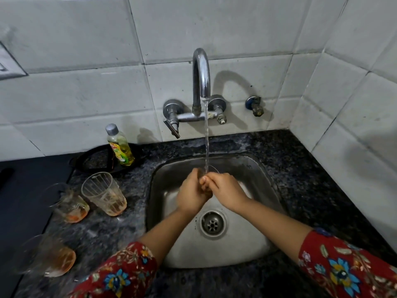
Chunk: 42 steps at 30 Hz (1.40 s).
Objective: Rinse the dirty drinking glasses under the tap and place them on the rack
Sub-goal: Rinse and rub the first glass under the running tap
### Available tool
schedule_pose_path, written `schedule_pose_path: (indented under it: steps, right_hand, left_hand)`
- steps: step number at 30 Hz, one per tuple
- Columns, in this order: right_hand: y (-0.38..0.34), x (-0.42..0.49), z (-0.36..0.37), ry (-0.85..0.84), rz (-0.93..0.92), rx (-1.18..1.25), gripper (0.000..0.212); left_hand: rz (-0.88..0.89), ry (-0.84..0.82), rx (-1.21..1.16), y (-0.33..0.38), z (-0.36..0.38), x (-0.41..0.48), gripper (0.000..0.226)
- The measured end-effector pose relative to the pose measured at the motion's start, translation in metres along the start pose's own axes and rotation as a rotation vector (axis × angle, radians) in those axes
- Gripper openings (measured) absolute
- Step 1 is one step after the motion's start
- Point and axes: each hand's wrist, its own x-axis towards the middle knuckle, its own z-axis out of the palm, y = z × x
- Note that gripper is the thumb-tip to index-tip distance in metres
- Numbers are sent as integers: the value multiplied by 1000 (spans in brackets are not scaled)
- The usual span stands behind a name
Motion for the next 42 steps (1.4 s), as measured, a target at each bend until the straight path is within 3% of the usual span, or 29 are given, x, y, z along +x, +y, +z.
schedule_pose_path:
  steps: [2,5,6,7,11,15,17,20,23,25,28,32,35,39,42]
  right_hand:
    - [-4,-2,-2,-6,-38,5,21]
    - [7,-10,-16,-133,-164,-54,22]
    - [10,-11,-17,-150,-167,-78,23]
    - [9,-10,-15,-141,-134,-87,23]
    - [-7,4,-5,-103,34,-91,23]
    - [2,4,-17,-272,-38,-57,23]
    - [2,1,-14,-254,5,-29,25]
    - [-11,8,3,-16,267,-57,44]
    - [-15,17,12,-165,595,124,50]
    - [-17,18,8,-282,716,330,37]
    - [-11,19,5,-245,757,426,18]
    - [-9,22,8,-174,782,410,21]
    - [-16,21,7,-175,826,564,22]
    - [-18,26,3,-104,699,422,20]
    - [-18,24,-3,-89,595,232,24]
  left_hand:
    - [20,-55,-96,-3,-6,5,34]
    - [-25,-503,-376,-4,-29,24,34]
    - [-11,-543,-361,-3,-30,25,33]
    - [-10,-498,-315,-2,-25,23,32]
    - [4,-45,16,3,-4,4,39]
    - [73,-248,-173,-6,-20,13,62]
    - [124,-265,-132,-7,-18,9,61]
    - [247,-149,194,-7,-8,1,62]
    - [184,-237,507,-19,-5,-3,84]
    - [115,-336,489,-27,-7,-7,93]
    - [-176,-377,136,-31,-8,-11,82]
    - [-741,-337,-542,-33,-3,-6,51]
    - [-1064,-281,-1158,-28,-3,2,49]
    - [-1124,-131,-1638,-13,7,21,61]
    - [-1120,-58,-1736,2,15,32,59]
